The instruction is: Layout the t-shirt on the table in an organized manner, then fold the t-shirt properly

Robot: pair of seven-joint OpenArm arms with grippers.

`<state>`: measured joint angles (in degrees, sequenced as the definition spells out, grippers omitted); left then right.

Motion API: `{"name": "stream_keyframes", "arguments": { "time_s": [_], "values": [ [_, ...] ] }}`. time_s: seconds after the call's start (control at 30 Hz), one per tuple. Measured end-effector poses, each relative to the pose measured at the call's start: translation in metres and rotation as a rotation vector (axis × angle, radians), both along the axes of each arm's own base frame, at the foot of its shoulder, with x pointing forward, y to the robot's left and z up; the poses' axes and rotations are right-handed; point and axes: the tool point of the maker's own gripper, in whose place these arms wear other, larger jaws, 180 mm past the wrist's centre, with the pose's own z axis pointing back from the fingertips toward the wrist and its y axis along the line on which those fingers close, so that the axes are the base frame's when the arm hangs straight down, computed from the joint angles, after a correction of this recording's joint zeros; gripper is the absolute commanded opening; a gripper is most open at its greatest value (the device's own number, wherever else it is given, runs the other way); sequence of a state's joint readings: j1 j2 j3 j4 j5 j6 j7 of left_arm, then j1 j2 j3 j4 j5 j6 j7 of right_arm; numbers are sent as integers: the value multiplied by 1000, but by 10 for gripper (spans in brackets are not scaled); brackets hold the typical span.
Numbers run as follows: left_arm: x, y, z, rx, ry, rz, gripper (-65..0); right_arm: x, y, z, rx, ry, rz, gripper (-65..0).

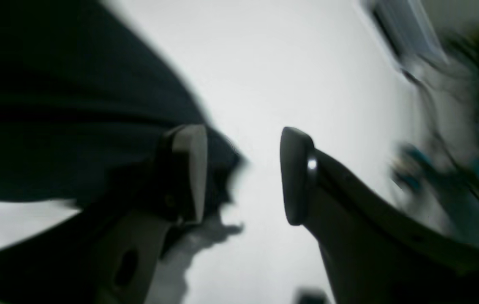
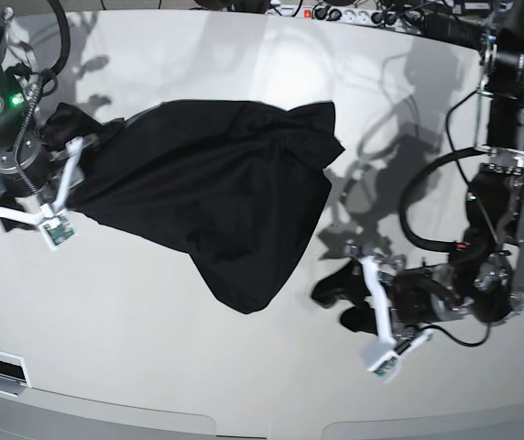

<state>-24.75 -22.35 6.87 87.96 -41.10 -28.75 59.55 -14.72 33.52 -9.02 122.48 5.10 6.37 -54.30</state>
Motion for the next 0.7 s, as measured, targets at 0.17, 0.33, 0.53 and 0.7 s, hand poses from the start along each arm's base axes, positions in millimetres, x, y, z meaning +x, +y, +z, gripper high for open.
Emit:
{"name": "stream_keyframes", "arguments": {
  "time_s": [0.17, 0.33, 0.53, 0.7],
  "values": [
    [5, 37, 3, 48, -10, 64, -284, -35, 98, 1, 316, 133, 388, -350],
    [3, 50, 0, 74, -4, 80, -284, -80, 170, -7, 472, 243, 606, -350],
    [3, 52, -1, 79, -4, 82, -284, -113, 232, -40, 444, 314, 668, -350],
    [3, 52, -1, 83, -4, 83, -284, -99, 234, -84, 313, 322, 561, -350]
  ]
}}
